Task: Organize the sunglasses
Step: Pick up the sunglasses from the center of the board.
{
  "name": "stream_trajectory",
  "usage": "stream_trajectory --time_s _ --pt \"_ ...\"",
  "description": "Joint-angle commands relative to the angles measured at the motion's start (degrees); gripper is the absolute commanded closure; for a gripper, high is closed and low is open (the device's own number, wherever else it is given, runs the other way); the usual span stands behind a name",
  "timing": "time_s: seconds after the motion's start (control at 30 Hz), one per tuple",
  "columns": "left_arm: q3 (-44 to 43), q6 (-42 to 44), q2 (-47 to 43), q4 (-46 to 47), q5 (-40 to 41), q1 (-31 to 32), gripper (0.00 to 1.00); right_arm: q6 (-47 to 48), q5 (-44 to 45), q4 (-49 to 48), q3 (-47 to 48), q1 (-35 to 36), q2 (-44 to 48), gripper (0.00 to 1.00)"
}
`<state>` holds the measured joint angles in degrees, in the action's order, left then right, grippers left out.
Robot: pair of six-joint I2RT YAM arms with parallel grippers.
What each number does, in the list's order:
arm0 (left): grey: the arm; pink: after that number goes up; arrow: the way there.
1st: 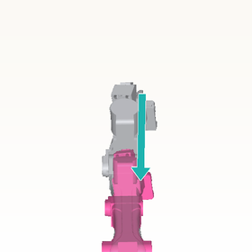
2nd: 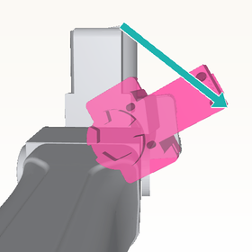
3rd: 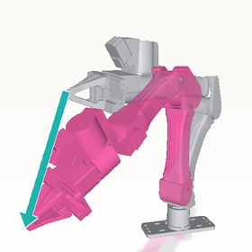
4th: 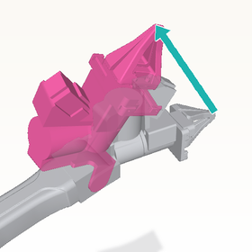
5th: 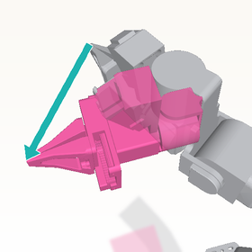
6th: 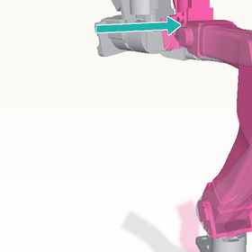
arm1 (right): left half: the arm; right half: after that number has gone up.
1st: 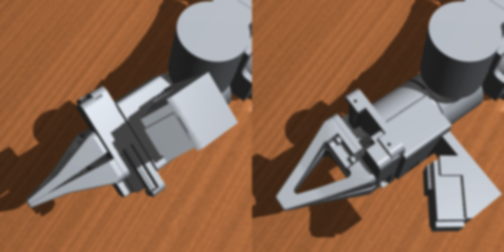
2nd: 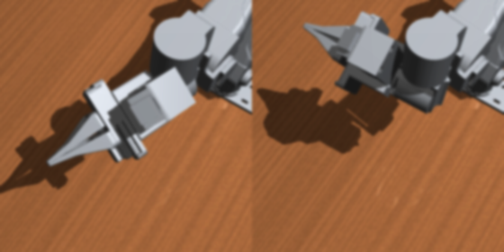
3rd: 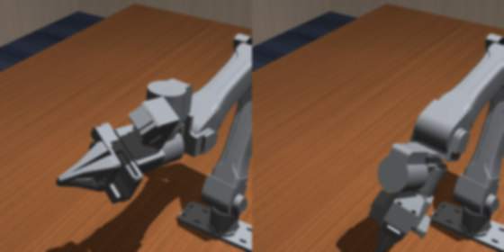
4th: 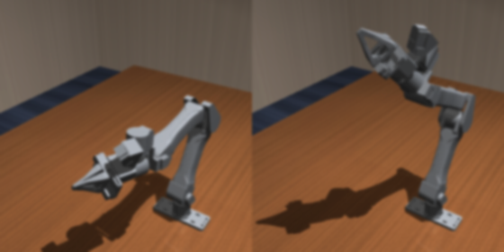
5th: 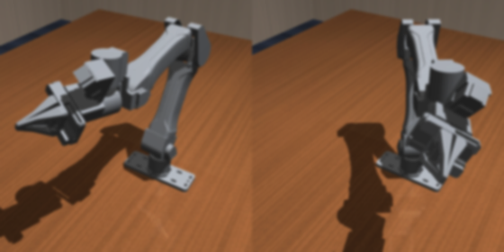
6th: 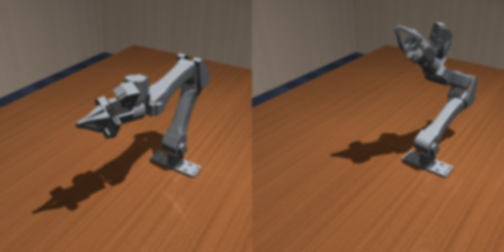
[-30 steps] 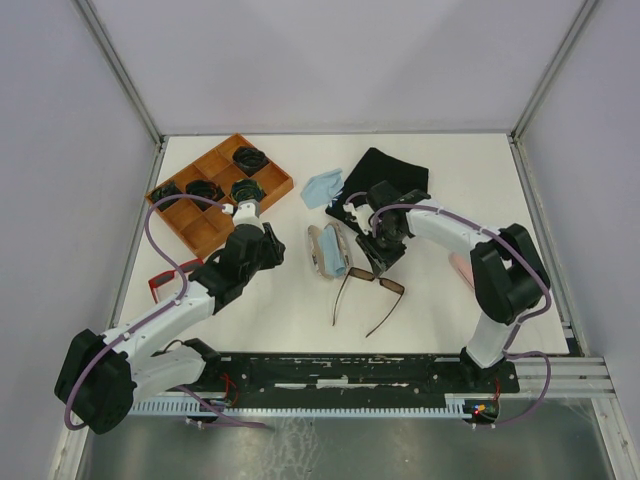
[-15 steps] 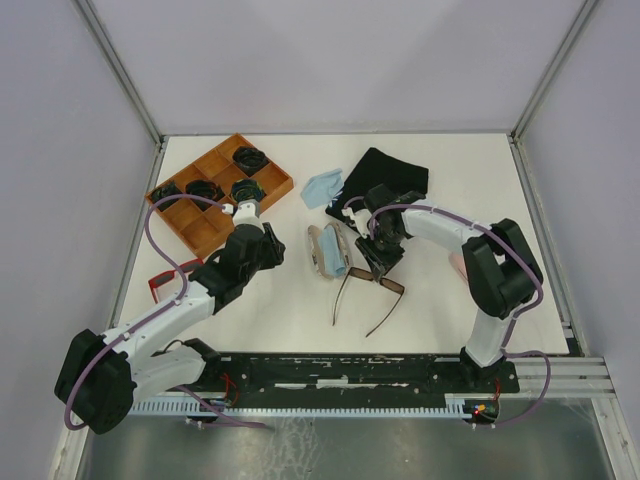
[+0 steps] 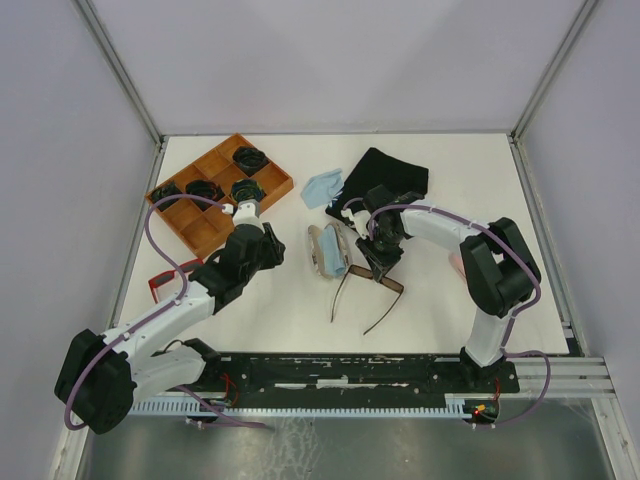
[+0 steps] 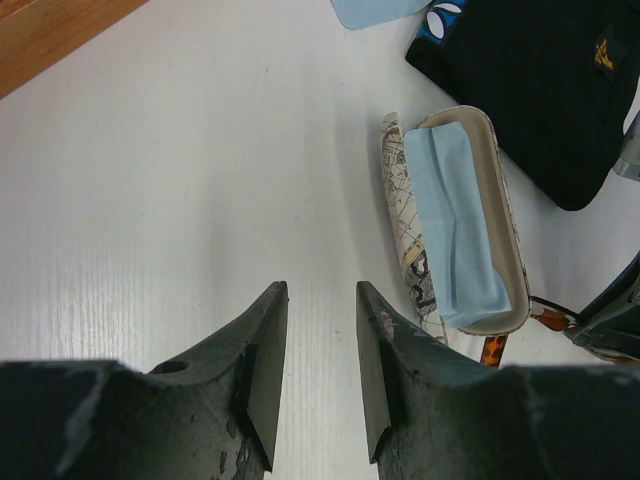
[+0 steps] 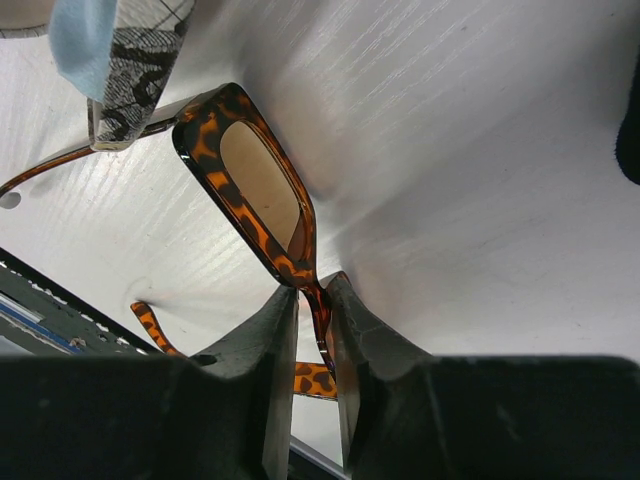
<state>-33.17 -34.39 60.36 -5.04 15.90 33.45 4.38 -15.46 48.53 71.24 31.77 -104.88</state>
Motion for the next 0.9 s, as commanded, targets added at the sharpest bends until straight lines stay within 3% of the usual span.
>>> stream_trajectory --time_s 0.0,0.3,0.87 --pt "-2.2 2.0 -0.3 1.6 -0.3 -0.3 0.59 0.8 -0.6 -0.9 0.5 0.2 1.9 0.71" --pt "-2.1 2.0 -0.7 1.4 -0.3 -0.3 0.59 0.5 -0.8 -1.8 0.6 0.2 1.7 0.64" --pt "-2.3 2.0 -0.7 1.6 -0.4 -0.3 0.59 0.9 -0.2 -0.6 0.3 0.2 2.9 0.81"
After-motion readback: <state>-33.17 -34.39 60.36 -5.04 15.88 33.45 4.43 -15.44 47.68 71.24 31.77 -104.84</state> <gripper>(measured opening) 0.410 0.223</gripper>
